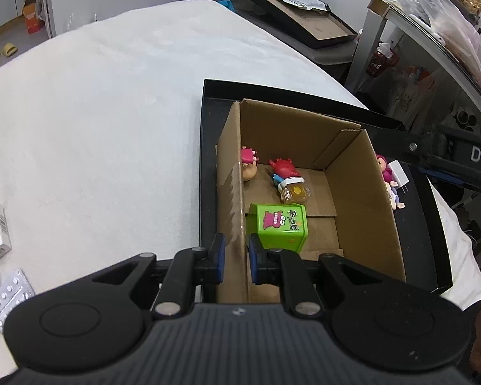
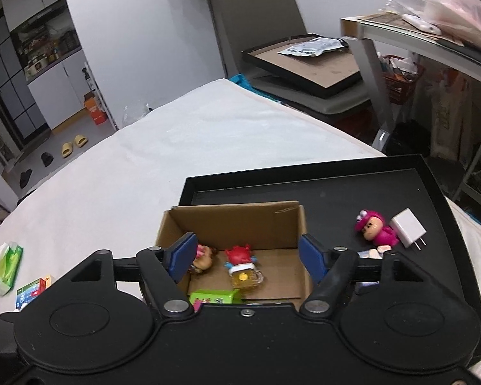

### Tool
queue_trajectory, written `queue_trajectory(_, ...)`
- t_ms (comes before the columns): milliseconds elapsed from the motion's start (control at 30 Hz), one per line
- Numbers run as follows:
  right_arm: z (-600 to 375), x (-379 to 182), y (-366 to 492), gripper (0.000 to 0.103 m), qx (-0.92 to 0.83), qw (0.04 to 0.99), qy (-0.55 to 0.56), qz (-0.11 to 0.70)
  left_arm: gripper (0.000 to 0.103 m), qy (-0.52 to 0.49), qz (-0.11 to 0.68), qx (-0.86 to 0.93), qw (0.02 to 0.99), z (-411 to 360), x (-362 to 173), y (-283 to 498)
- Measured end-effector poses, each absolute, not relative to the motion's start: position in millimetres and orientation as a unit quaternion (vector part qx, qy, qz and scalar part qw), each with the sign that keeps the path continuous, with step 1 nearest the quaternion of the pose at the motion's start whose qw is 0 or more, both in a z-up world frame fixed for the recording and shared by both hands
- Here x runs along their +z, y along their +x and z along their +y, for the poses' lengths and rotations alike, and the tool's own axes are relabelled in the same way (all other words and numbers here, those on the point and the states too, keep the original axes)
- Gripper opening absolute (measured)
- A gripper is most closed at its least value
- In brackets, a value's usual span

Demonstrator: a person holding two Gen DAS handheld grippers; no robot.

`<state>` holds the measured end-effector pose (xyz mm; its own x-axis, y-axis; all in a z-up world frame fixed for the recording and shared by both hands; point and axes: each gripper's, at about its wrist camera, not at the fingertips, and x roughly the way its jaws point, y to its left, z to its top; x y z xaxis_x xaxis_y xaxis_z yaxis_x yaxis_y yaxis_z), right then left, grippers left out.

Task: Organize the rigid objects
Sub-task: 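Carry the brown-haired doll into the box and open the right gripper, then move the right gripper down onto the white cube figure and close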

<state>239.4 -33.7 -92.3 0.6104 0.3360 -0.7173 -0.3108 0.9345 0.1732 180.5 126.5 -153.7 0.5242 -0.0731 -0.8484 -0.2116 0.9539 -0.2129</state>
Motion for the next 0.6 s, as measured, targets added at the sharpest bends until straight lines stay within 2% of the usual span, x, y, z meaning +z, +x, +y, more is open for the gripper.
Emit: queue_trajectory(600, -88.5, -103.7, 242.8, 0.072, 0.172, 0.899, 0.043, 0.401, 0.019, -0.091, 0.478, 0.072, 0.871, 108.0, -143.2, 179.5)
